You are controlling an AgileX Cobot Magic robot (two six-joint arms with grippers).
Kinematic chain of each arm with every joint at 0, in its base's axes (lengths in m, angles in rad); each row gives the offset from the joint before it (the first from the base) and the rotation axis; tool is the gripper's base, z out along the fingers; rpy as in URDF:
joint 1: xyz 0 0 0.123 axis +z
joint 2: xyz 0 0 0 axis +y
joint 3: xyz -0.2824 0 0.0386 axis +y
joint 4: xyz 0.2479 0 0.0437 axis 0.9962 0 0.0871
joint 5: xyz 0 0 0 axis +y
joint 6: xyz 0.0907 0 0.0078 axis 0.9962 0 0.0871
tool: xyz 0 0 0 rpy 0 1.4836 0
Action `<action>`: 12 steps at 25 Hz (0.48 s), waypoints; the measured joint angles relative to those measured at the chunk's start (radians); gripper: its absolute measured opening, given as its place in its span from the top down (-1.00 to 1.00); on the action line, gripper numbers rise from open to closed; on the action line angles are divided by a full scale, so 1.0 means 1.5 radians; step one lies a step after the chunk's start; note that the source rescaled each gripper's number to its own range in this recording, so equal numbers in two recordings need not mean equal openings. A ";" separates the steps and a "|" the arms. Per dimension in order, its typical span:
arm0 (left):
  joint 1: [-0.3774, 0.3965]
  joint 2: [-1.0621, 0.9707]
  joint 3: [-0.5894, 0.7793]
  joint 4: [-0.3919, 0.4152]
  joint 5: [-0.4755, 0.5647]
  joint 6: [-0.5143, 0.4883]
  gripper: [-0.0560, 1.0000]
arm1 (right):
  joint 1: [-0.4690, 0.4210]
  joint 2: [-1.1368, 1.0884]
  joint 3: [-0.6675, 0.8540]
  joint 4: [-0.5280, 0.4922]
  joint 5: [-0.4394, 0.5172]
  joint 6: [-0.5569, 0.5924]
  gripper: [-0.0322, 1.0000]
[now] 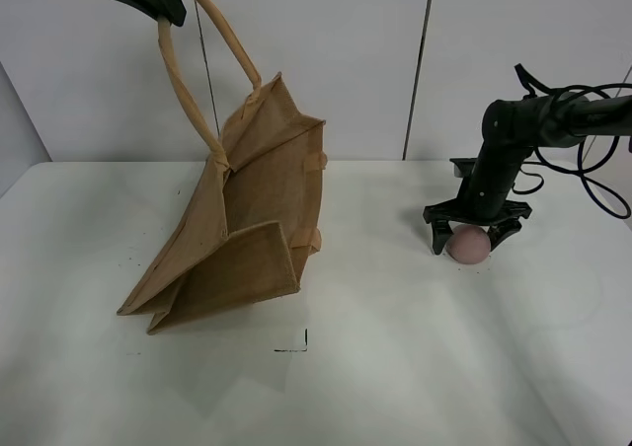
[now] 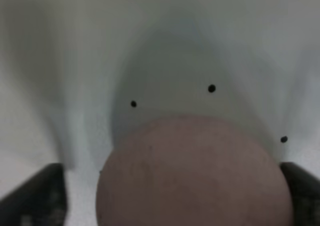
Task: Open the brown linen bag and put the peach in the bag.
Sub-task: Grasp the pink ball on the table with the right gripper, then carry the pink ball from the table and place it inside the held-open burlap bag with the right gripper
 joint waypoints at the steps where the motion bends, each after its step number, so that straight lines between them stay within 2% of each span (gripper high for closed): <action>1: 0.000 0.000 0.000 0.000 0.000 0.000 0.89 | 0.000 0.000 0.000 -0.004 0.001 0.000 -0.33; 2: 0.000 0.000 0.000 0.000 0.000 0.000 0.89 | 0.000 0.000 0.000 -0.005 0.002 0.000 -0.04; 3: 0.000 0.000 0.000 0.000 0.000 0.000 0.89 | 0.000 -0.001 -0.001 -0.006 0.003 0.000 0.35; 4: 0.000 0.000 0.000 0.000 0.000 0.000 0.89 | 0.000 -0.003 -0.002 -0.006 0.006 0.000 0.67; 5: 0.000 0.000 0.000 0.000 0.000 0.000 0.89 | 0.000 -0.006 -0.003 -0.006 0.006 0.000 0.82; 6: 0.000 0.000 0.000 0.000 0.000 0.000 0.89 | 0.000 -0.012 -0.004 -0.006 0.006 0.000 0.93; 9: 0.000 0.000 0.000 0.000 0.000 0.000 0.89 | 0.000 -0.030 -0.018 0.002 0.018 -0.008 0.94; 12: 0.000 0.000 0.000 0.000 0.000 0.000 0.89 | 0.000 -0.065 -0.066 0.044 0.045 -0.031 0.94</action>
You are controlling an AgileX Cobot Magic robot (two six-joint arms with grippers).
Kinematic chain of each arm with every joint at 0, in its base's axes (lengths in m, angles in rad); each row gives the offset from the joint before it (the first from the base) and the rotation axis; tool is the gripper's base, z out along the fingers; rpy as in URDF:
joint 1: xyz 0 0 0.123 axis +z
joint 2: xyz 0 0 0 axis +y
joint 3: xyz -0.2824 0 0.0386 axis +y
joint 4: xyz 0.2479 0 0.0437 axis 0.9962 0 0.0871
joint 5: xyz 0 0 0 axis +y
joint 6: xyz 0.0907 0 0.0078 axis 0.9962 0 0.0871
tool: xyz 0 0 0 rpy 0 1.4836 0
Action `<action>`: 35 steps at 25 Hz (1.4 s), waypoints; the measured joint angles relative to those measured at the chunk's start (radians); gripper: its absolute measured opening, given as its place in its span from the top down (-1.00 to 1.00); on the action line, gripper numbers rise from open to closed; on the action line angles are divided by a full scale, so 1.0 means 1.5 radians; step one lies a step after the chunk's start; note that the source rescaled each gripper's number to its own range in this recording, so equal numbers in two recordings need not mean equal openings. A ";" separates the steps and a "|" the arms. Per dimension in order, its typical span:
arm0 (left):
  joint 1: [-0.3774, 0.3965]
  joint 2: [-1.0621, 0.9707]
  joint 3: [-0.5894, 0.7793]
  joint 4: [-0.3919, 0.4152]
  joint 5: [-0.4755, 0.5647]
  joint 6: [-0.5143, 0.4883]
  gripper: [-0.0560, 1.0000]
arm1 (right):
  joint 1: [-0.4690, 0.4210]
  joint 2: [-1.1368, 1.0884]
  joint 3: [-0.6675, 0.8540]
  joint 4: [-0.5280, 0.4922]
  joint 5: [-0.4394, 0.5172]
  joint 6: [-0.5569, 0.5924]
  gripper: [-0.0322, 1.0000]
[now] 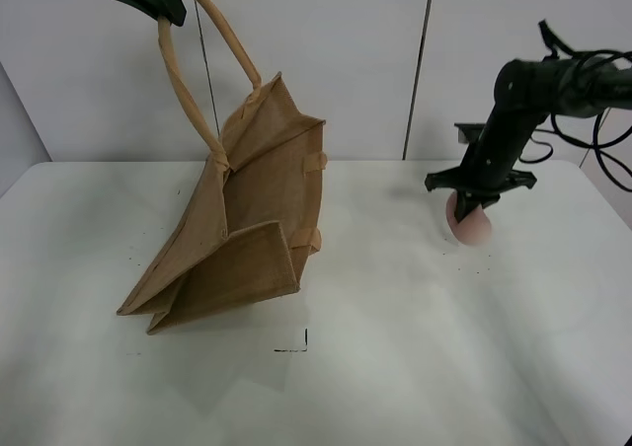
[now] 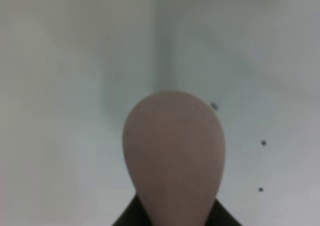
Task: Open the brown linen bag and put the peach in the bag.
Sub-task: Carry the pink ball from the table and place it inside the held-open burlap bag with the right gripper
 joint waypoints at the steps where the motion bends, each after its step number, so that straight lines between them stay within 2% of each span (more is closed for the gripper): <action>1: 0.000 0.000 0.000 0.000 0.000 0.000 0.89 | 0.002 -0.015 -0.025 0.018 0.012 -0.011 0.94; 4: 0.000 0.000 0.000 0.000 0.000 0.000 0.89 | 0.018 -0.052 -0.108 0.087 0.047 -0.036 0.94; 8: 0.000 0.000 0.000 -0.001 0.000 0.000 0.89 | 0.077 -0.068 -0.216 0.126 0.054 -0.052 0.94; 15: 0.000 0.000 0.000 -0.001 0.000 0.000 0.89 | 0.214 -0.032 -0.246 0.172 -0.032 -0.070 0.94; 19: 0.000 0.000 0.000 -0.005 -0.001 0.000 0.89 | 0.265 0.030 -0.246 0.208 -0.077 -0.175 0.94; 23: 0.000 0.000 0.000 -0.008 -0.001 0.000 0.89 | 0.287 0.095 -0.246 0.285 -0.091 -0.299 0.94; 28: 0.000 0.000 0.000 -0.008 -0.001 0.000 0.89 | 0.292 0.154 -0.246 0.393 -0.132 -0.386 0.94; 35: 0.000 0.000 0.000 -0.009 -0.001 0.000 0.89 | 0.322 0.187 -0.246 0.406 -0.188 -0.425 0.92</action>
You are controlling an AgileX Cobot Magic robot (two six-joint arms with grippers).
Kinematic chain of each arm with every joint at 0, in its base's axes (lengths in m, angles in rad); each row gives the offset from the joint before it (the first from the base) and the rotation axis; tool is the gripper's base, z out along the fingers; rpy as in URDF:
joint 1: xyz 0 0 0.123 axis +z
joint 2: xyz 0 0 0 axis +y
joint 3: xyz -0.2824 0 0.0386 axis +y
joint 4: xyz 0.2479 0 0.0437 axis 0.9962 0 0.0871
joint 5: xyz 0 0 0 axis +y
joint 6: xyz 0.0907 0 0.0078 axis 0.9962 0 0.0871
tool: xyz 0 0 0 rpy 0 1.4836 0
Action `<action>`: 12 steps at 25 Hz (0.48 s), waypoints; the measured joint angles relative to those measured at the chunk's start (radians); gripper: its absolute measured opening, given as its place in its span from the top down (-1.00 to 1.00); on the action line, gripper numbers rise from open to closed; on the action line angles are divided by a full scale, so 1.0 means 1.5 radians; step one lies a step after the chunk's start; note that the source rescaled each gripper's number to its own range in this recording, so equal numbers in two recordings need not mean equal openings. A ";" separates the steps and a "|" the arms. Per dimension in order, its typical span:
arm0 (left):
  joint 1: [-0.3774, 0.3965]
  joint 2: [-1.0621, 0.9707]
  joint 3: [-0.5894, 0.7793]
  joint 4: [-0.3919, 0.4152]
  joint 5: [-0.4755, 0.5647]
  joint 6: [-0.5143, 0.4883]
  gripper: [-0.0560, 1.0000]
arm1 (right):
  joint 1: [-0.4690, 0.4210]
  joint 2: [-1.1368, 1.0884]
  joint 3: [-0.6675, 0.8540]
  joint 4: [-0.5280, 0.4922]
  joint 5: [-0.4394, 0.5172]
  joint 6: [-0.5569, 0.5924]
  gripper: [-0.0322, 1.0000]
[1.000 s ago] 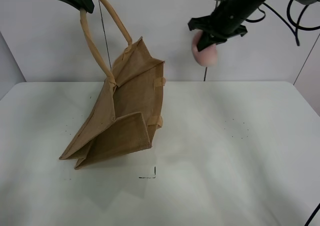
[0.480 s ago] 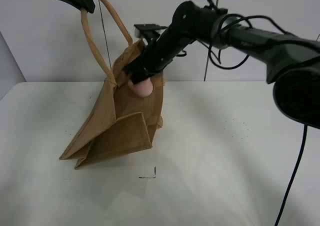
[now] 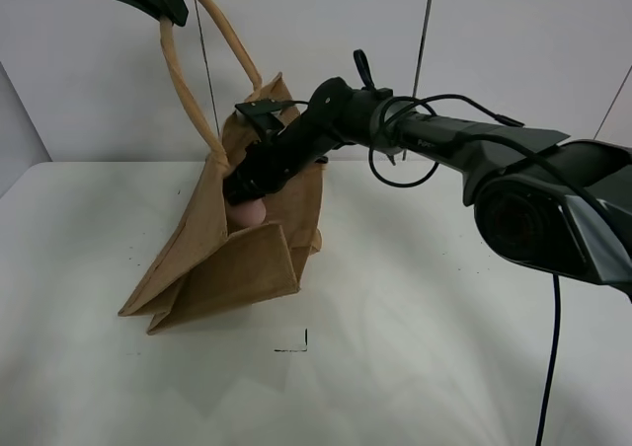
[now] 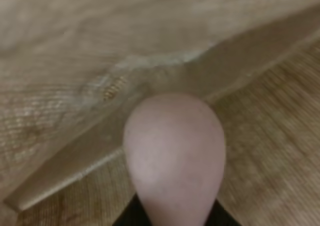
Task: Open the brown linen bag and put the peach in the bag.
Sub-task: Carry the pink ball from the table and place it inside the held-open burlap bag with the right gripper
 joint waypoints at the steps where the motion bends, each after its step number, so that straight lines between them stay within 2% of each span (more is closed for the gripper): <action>1: 0.000 0.000 0.000 0.000 0.000 0.000 0.89 | 0.004 0.002 0.000 -0.002 -0.006 -0.001 0.85; 2: 0.000 0.000 0.000 0.000 0.000 0.000 0.89 | 0.008 0.002 0.000 -0.005 -0.012 -0.001 0.68; 6: 0.000 0.000 0.000 0.000 0.000 0.000 0.89 | 0.010 0.002 0.000 -0.012 -0.020 -0.003 -0.58; 7: 0.000 0.000 0.000 0.000 0.000 0.000 0.89 | 0.010 0.002 0.000 -0.016 -0.020 -0.003 -0.75; 9: 0.000 0.000 0.000 0.000 0.000 0.000 0.89 | 0.010 0.000 -0.005 -0.036 -0.012 0.008 -0.91; 12: 0.000 0.000 0.000 0.000 0.000 0.000 0.89 | 0.010 -0.020 -0.005 -0.105 0.021 0.069 -0.98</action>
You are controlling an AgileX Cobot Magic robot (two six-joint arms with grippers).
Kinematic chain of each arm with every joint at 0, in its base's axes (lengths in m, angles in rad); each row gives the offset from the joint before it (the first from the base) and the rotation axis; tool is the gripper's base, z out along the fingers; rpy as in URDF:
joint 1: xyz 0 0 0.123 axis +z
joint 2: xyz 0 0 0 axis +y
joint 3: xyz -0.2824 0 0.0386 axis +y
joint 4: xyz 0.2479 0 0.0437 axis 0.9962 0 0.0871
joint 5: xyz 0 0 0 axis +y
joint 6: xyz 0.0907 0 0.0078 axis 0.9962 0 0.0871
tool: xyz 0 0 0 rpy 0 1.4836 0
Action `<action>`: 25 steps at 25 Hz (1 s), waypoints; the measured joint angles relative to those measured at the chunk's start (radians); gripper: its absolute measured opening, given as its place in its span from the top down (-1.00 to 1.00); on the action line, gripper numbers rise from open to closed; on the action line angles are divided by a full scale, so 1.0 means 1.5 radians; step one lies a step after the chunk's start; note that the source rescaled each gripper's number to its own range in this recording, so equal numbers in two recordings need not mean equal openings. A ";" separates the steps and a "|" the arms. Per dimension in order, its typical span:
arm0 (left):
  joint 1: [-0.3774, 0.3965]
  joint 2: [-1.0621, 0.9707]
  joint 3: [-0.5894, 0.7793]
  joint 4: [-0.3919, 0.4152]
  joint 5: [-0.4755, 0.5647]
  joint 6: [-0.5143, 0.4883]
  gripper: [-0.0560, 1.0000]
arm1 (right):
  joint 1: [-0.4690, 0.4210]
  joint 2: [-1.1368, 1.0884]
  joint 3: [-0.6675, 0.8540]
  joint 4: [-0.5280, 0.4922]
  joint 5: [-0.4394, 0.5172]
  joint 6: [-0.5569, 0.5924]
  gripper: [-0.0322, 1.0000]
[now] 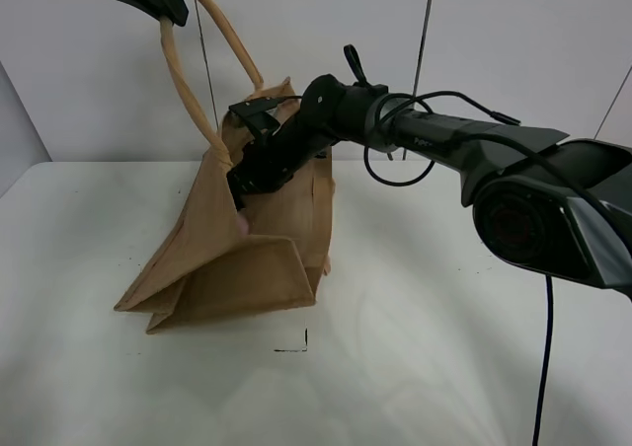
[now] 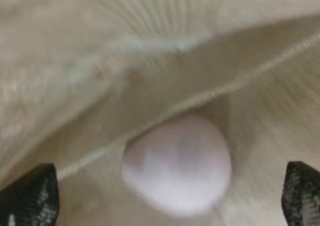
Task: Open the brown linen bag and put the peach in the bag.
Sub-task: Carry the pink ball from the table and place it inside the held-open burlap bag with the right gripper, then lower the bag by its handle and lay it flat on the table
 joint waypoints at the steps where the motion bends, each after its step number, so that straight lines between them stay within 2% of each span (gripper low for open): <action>1: 0.000 0.000 0.000 0.000 0.000 0.000 0.89 | 0.000 -0.012 0.000 -0.026 0.019 0.032 -0.99; 6: 0.000 0.000 0.000 -0.001 0.000 0.000 0.89 | 0.000 -0.077 -0.001 -0.201 0.142 0.210 -1.00; 10: 0.000 0.000 0.000 -0.001 0.000 0.000 0.89 | -0.007 -0.098 -0.003 -0.316 0.174 0.291 -1.00; 16: 0.000 0.000 0.000 -0.001 0.000 0.000 0.89 | -0.073 -0.098 -0.003 -0.337 0.182 0.319 -1.00; 25: 0.000 0.000 0.000 -0.002 0.000 0.000 0.89 | -0.277 -0.098 -0.003 -0.340 0.209 0.345 -1.00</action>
